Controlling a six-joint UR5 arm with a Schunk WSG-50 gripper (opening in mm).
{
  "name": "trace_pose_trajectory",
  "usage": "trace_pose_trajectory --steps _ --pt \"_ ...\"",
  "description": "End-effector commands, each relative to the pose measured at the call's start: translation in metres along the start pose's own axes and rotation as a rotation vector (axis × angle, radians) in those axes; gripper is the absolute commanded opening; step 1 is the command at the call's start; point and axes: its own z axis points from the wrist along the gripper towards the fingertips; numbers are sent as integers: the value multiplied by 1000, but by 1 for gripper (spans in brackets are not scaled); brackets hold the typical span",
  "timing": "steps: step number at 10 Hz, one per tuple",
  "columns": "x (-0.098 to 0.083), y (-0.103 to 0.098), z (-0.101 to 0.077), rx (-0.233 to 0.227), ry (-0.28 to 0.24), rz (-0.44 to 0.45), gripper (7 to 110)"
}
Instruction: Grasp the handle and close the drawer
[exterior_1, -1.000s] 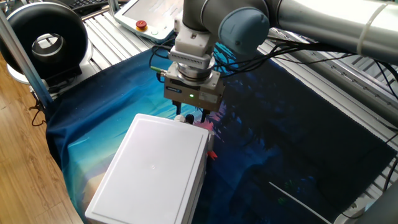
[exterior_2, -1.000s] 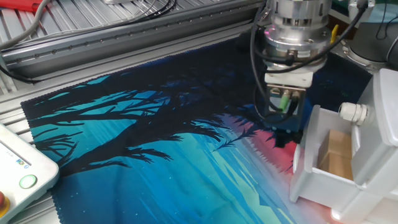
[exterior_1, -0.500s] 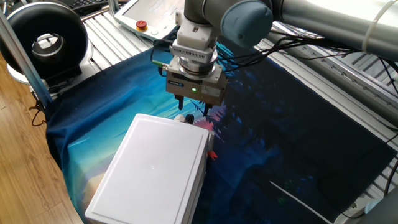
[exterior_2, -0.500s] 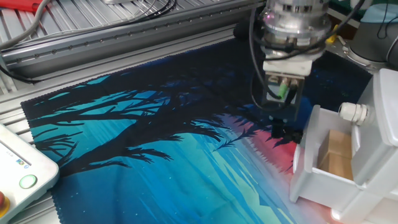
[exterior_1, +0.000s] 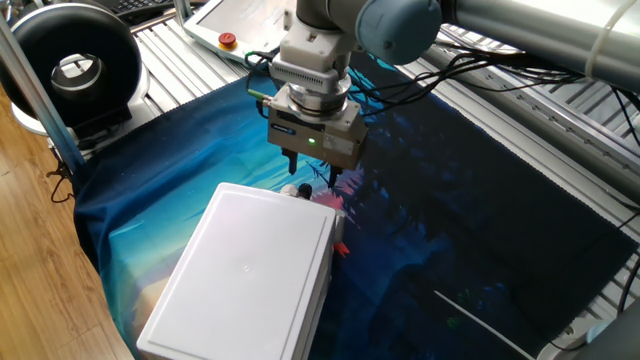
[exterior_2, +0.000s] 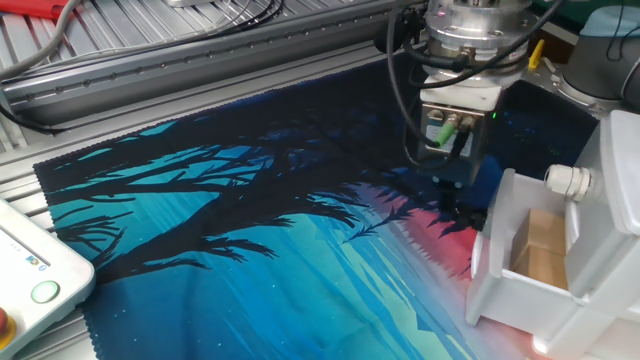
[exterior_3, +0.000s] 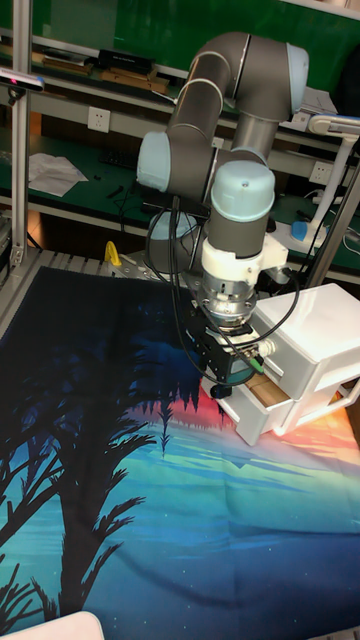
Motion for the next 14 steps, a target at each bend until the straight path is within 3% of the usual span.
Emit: trace_pose_trajectory --steps 1,6,7,14 --pt "0 -1 3 6 -5 26 66" --pt "-10 -15 14 51 -14 31 66" --pt "-9 -15 15 52 -12 31 44" --pt "-9 -18 23 62 -4 25 44"
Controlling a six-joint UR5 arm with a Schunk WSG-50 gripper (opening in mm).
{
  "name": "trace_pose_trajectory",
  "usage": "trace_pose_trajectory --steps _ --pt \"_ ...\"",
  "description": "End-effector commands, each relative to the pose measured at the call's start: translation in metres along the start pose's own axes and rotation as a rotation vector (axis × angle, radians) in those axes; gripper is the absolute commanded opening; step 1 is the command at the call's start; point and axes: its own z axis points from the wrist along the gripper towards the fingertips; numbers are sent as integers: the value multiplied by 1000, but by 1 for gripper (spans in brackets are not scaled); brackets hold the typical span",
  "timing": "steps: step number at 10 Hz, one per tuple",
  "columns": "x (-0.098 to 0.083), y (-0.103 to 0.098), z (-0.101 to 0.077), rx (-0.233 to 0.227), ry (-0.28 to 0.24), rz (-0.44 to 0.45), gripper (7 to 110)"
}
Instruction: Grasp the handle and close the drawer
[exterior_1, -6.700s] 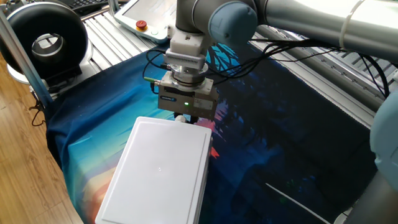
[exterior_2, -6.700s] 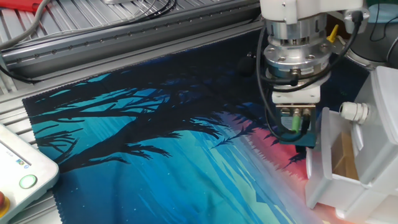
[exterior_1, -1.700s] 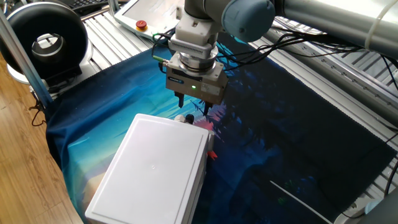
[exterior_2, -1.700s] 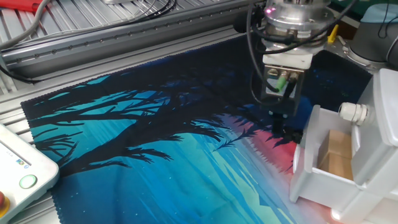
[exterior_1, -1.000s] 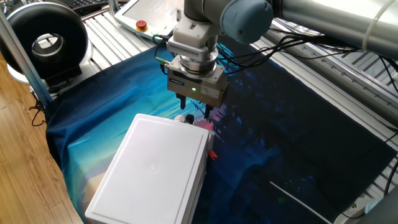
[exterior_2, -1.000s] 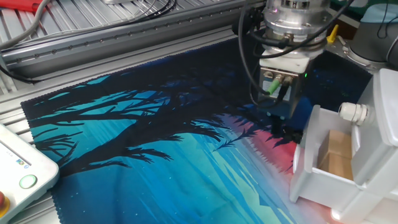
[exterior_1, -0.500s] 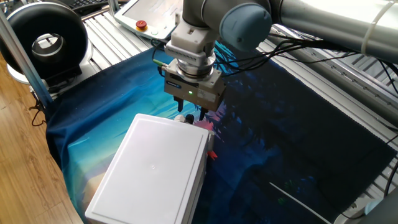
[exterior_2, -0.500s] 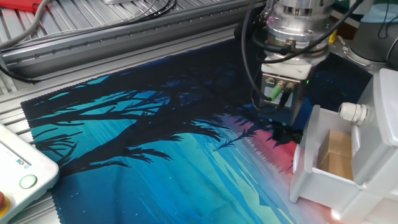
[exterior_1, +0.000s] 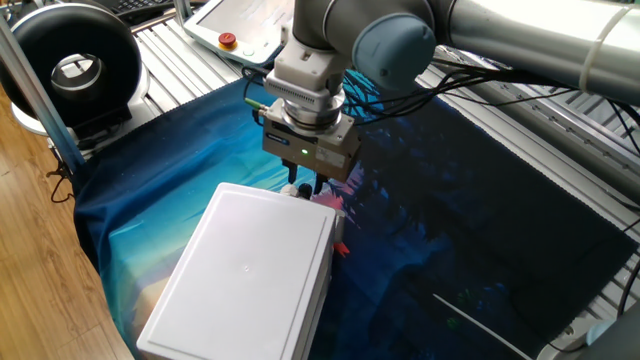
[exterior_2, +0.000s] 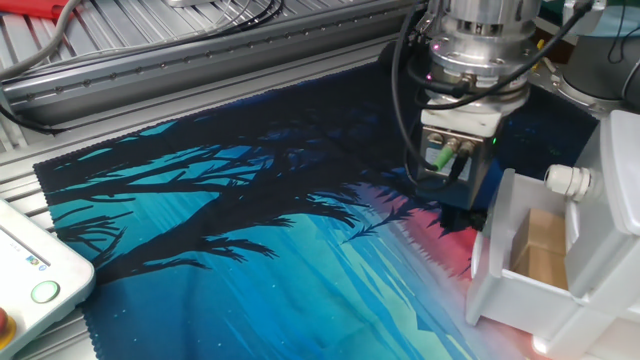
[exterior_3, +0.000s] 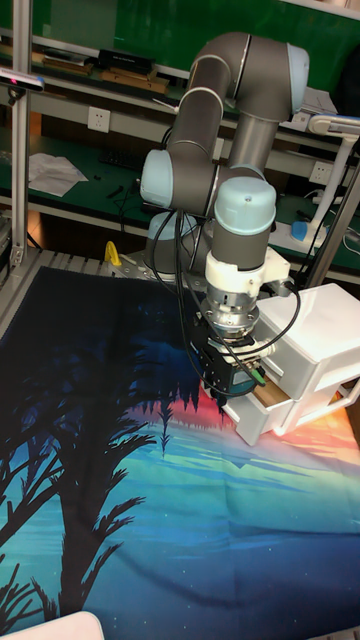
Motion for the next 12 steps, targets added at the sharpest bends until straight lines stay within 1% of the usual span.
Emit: trace_pose_trajectory --steps 1,4,7,8,12 --pt "-2 -3 2 12 -7 0 44" --pt "-3 -5 5 19 -5 -11 44" --pt "-2 0 8 2 16 -36 44" --pt "-2 0 8 0 20 -39 22" --pt "-5 0 9 5 11 -38 22"
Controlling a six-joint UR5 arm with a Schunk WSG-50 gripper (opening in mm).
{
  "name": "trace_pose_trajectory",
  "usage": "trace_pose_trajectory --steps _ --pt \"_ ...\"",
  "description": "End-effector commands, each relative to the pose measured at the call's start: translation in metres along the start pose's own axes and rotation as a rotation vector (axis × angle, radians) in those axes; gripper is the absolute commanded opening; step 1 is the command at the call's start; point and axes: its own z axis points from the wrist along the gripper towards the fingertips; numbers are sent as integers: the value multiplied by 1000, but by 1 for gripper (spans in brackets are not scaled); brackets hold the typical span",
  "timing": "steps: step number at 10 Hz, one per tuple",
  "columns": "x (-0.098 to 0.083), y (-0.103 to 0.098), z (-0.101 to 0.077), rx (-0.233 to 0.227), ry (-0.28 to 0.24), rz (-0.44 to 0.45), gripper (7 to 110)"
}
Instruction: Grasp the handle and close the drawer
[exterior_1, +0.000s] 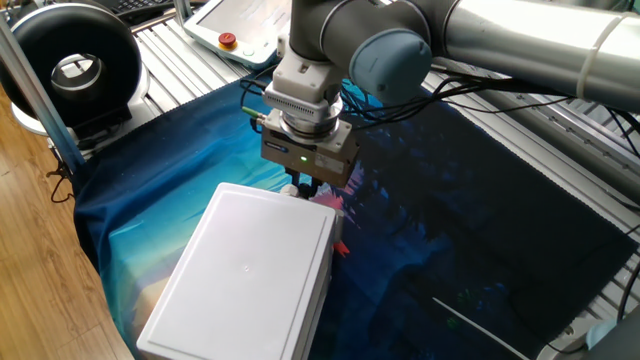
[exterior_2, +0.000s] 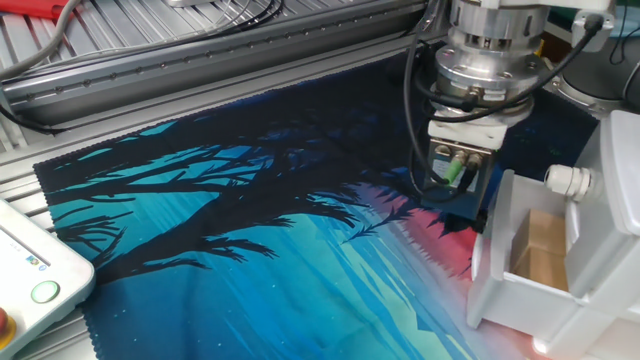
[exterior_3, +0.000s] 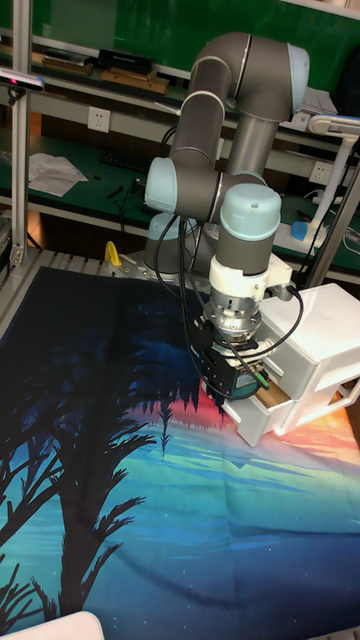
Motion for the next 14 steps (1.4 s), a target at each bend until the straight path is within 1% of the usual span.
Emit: trace_pose_trajectory --steps 1,2,5,9,14 --pt "-4 -3 -1 12 -18 6 22" --pt "-6 -3 -1 14 -27 10 7" --pt "-14 -3 0 21 -67 37 7" --pt "-19 -4 -1 24 -89 58 7" --pt "-28 -2 2 17 -129 114 7"
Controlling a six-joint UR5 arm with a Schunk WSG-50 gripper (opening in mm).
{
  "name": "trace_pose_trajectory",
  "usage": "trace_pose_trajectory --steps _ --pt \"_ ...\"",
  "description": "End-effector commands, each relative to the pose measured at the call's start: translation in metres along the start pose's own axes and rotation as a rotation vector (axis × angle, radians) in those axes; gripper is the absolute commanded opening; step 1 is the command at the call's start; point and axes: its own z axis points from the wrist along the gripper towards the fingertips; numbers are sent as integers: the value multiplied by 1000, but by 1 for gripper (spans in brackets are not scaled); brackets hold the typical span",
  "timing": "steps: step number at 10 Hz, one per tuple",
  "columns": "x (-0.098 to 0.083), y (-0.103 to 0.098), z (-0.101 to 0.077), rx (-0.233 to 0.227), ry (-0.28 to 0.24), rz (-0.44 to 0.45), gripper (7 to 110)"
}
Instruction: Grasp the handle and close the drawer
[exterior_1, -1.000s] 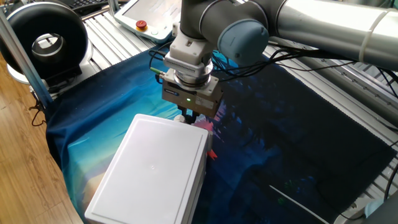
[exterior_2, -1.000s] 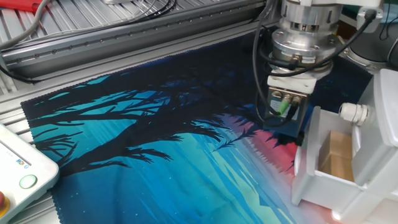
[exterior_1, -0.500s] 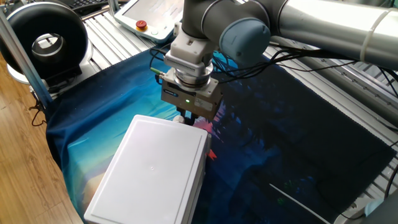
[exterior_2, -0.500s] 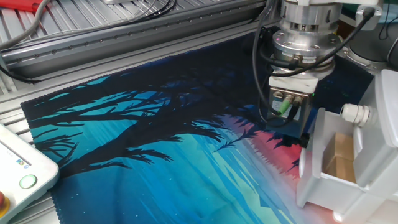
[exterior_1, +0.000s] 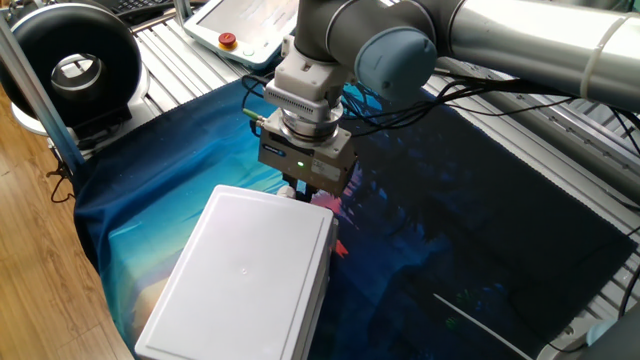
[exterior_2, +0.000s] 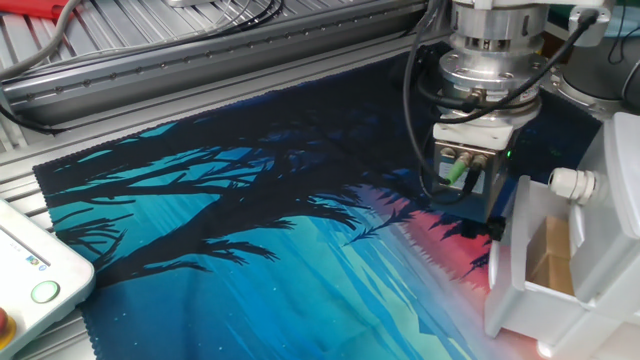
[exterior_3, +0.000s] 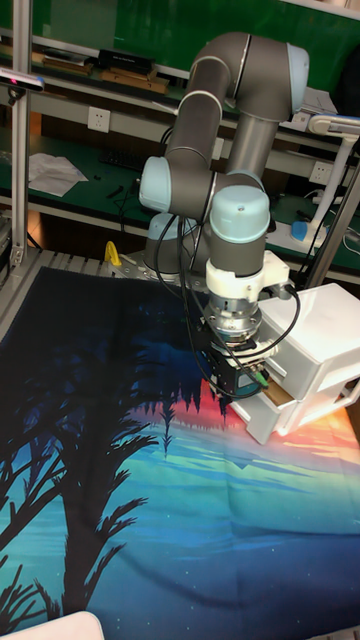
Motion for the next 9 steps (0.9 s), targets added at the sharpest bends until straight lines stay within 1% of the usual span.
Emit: trace_pose_trajectory --steps 1,4,6,9 --pt "-8 0 0 -2 -37 41 7" --pt "-16 5 0 -20 -67 63 7" --pt "-18 6 1 -27 -73 72 7" --pt "-27 9 3 -42 -96 96 7"
